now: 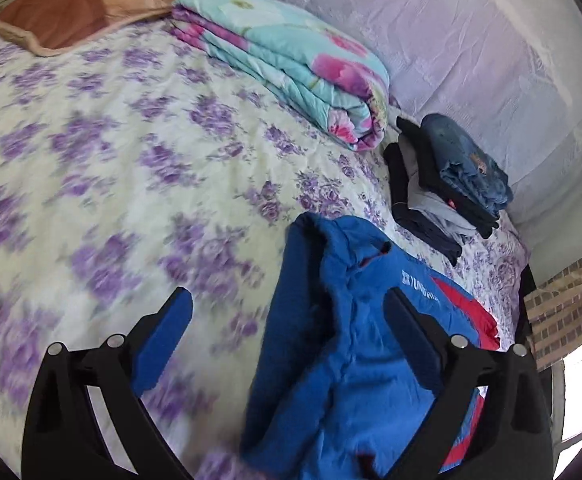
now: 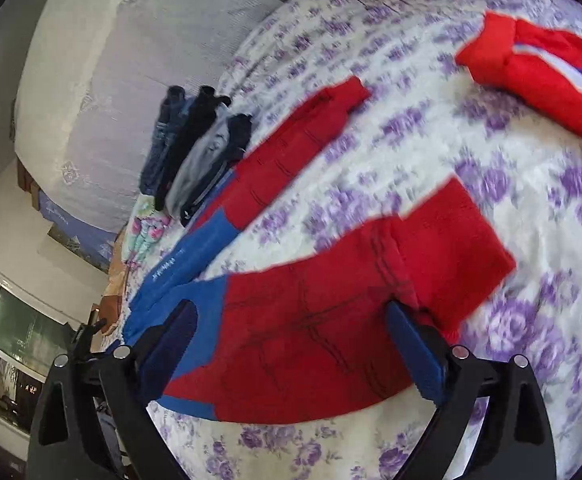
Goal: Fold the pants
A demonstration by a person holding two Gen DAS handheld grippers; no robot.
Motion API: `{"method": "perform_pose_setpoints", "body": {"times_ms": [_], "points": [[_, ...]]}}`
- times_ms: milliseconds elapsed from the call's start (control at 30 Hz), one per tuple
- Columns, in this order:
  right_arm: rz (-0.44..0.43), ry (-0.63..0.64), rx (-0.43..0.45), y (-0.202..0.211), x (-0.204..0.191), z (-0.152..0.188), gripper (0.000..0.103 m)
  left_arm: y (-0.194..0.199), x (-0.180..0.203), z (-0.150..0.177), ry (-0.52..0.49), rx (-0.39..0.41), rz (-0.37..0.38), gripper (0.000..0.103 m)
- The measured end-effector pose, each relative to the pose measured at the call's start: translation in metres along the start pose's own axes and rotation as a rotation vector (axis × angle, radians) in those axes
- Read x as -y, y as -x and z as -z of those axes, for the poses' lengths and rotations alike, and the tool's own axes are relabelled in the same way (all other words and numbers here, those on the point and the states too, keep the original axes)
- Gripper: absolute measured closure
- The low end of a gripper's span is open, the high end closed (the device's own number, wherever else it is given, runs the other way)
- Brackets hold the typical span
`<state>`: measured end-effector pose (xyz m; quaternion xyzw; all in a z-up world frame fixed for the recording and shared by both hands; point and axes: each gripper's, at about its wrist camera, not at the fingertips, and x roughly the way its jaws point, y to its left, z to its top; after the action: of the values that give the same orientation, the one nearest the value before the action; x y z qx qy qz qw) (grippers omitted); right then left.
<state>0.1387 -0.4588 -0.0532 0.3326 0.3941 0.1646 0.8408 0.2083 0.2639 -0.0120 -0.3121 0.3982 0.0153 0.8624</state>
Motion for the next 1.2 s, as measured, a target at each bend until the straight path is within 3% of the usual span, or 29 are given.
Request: {"method": "perform_pose_setpoints", "body": {"times_ms": [133, 233, 300, 367, 500, 633, 700, 733, 800, 900, 1000, 1033, 1067, 1133, 1200], "points": [[-0.056, 0.022, 0.021, 0.003, -0.015, -0.045, 0.008, -0.038, 0.014, -0.022, -0.051, -0.039, -0.028, 0.009], [0.017, 0.055, 0.047, -0.011, -0.014, -0.082, 0.008, -0.059, 0.020, -0.032, -0.064, -0.069, -0.018, 0.009], [-0.081, -0.042, 0.009, -0.018, -0.003, -0.096, 0.008, -0.068, 0.025, -0.035, -0.074, -0.085, -0.015, 0.009], [-0.138, -0.117, -0.013, -0.018, 0.006, -0.098, 0.007, -0.072, 0.030, -0.035, -0.091, -0.079, -0.025, 0.009], [0.026, -0.091, -0.036, -0.009, 0.014, -0.075, 0.007, -0.080, 0.031, -0.035, -0.104, -0.083, -0.036, 0.009], [-0.028, -0.078, -0.033, 0.012, 0.013, -0.046, 0.007, -0.090, 0.028, -0.031, -0.105, -0.120, -0.026, 0.009], [0.004, -0.071, -0.093, 0.007, 0.018, -0.034, 0.007, -0.094, 0.030, -0.027, -0.133, -0.131, -0.045, 0.009], [0.064, -0.082, -0.122, 0.003, 0.029, -0.029, 0.007, -0.095, 0.031, -0.026, -0.141, -0.132, -0.051, 0.009], [0.127, -0.127, -0.085, 0.008, 0.048, -0.030, 0.018, -0.095, 0.031, -0.026, -0.144, -0.130, -0.049, 0.009], [0.029, -0.148, 0.035, 0.032, 0.049, -0.043, 0.019, -0.095, 0.028, -0.027, -0.123, -0.129, -0.037, 0.009], [0.150, -0.015, 0.018, 0.027, 0.042, -0.063, 0.021, -0.095, 0.029, -0.029, -0.126, -0.133, -0.043, 0.009], [0.191, -0.018, -0.022, 0.017, 0.050, -0.067, 0.034, -0.095, 0.030, -0.029, -0.127, -0.131, -0.046, 0.009], [0.204, -0.042, -0.060, 0.009, 0.060, -0.068, 0.058, -0.095, 0.031, -0.029, -0.127, -0.129, -0.049, 0.009], [0.171, -0.068, -0.127, -0.006, 0.074, -0.059, 0.076, -0.095, 0.032, -0.028, -0.129, -0.130, -0.049, 0.009], [0.179, -0.021, -0.119, -0.010, 0.069, -0.050, 0.079, -0.095, 0.033, -0.027, -0.138, -0.134, -0.052, 0.009]]}}
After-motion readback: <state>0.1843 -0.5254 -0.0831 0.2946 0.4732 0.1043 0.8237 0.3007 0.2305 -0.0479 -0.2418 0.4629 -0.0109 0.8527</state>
